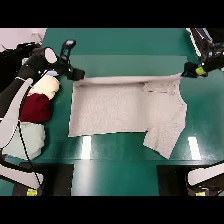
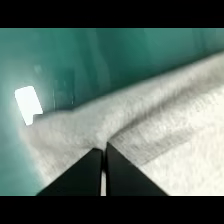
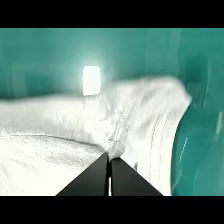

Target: Fold the shirts.

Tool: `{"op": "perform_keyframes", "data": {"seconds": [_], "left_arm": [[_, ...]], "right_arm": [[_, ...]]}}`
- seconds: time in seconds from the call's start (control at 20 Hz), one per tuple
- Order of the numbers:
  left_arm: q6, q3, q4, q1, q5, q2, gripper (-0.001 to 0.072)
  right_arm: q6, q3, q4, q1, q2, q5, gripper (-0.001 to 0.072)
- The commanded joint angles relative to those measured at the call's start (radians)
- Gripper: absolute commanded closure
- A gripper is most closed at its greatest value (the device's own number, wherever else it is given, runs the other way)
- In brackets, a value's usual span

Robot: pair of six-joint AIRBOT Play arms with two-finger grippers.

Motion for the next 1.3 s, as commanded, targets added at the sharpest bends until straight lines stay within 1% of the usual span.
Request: {"op": "perform_keyframes", "data": {"seconds": [0.0, 0.1, 0.15, 0.2, 0.25, 0.3, 0.35, 0.45, 0.5, 0.6, 0.75, 0.85, 0.95, 1.05, 1.15, 1.25], "left_arm": [[0.029, -0.083, -0.035, 0.002, -0.063, -0.002, 0.0684], [0.026, -0.138, -0.064, 0.002, -0.029, -0.002, 0.0683], [0.003, -0.151, -0.064, 0.003, -0.021, -0.002, 0.0674], [-0.020, -0.153, -0.064, 0.004, -0.021, -0.002, 0.0413], [-0.033, -0.150, -0.057, 0.004, -0.023, 0.000, 0.0132], [-0.050, -0.143, -0.042, 0.004, -0.044, 0.005, 0.0200], [-0.059, -0.135, -0.024, 0.008, -0.080, 0.019, 0.0218], [-0.063, -0.137, -0.010, 0.035, -0.162, 0.082, 0.0218], [-0.085, -0.155, 0.010, 0.051, -0.201, 0.122, 0.0218], [-0.111, -0.258, 0.024, 0.074, -0.260, 0.231, 0.0218], [-0.158, -0.511, 0.033, 0.074, -0.231, 0.403, 0.0218], [-0.172, -0.691, 0.010, 0.074, -0.176, 0.505, 0.0218], [-0.170, -0.829, -0.055, 0.074, -0.127, 0.571, 0.0218], [-0.153, -0.914, -0.135, 0.074, -0.096, 0.593, 0.0218], [-0.151, -0.964, -0.175, 0.074, -0.072, 0.594, 0.0219], [-0.128, -0.984, -0.204, 0.073, -0.064, 0.594, 0.0219]], "right_arm": [[-0.006, -0.188, 0.000, 0.000, 0.078, -0.045, 0.0701], [-0.006, -0.278, 0.003, 0.000, 0.115, -0.072, 0.0700], [-0.006, -0.314, 0.007, 0.000, 0.127, -0.083, 0.0699], [-0.005, -0.340, 0.013, 0.000, 0.134, -0.083, 0.0603], [-0.005, -0.349, 0.013, 0.000, 0.134, -0.075, 0.0339], [-0.005, -0.348, 0.012, 0.000, 0.134, -0.054, 0.0257], [-0.005, -0.348, 0.010, -0.001, 0.146, -0.035, 0.0260], [-0.006, -0.349, -0.013, -0.015, 0.203, -0.002, 0.0260], [-0.006, -0.349, -0.029, -0.026, 0.239, 0.014, 0.0260], [-0.014, -0.349, -0.025, -0.053, 0.319, 0.081, 0.0261], [-0.014, -0.349, -0.026, -0.068, 0.410, 0.166, 0.0261], [-0.014, -0.349, -0.024, -0.068, 0.457, 0.175, 0.0261], [-0.013, -0.349, -0.021, -0.060, 0.480, 0.174, 0.0260], [-0.013, -0.349, -0.020, -0.061, 0.490, 0.190, 0.0261], [-0.013, -0.349, -0.019, -0.061, 0.492, 0.209, 0.0261], [-0.012, -0.349, -0.019, -0.061, 0.492, 0.218, 0.0261]]}}
